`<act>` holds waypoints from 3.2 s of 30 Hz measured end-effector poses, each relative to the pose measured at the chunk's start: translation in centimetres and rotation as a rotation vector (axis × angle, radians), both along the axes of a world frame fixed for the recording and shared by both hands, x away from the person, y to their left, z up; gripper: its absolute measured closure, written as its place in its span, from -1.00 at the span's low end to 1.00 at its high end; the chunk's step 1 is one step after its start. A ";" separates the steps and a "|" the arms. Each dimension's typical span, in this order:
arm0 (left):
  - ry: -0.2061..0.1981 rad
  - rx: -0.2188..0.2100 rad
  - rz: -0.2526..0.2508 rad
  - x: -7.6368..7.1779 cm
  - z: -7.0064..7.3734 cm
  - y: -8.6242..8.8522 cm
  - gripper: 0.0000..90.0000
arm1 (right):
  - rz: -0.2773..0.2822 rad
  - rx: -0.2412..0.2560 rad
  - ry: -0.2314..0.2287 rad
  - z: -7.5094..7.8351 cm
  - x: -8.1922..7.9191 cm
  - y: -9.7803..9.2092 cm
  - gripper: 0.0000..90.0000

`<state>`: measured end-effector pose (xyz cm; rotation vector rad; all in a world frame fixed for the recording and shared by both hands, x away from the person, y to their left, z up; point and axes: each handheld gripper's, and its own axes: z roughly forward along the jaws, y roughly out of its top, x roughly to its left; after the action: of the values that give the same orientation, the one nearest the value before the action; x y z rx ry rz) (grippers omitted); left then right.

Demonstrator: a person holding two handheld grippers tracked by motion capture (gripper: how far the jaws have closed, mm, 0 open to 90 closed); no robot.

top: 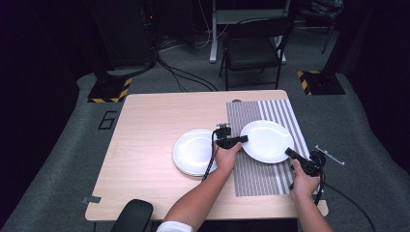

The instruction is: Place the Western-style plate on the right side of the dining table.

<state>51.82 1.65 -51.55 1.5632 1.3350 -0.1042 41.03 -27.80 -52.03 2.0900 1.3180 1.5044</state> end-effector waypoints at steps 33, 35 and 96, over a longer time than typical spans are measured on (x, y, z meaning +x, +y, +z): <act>0.020 0.012 0.012 0.9 -1.0 -0.8 0.59 | -0.008 -0.026 0.026 -0.7 0.6 -0.1 0.59; 0.027 0.010 0.011 0.9 -1.1 -0.8 0.59 | -0.009 -0.028 0.030 -0.8 0.6 -0.1 0.59; 0.039 0.145 -0.014 1.1 -0.8 -1.2 0.49 | 0.006 -0.029 0.088 -1.4 0.8 -0.3 0.52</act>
<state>52.94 0.49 -52.37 1.7001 1.3882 -0.0479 41.80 -28.12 -53.39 2.1586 1.3691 1.4022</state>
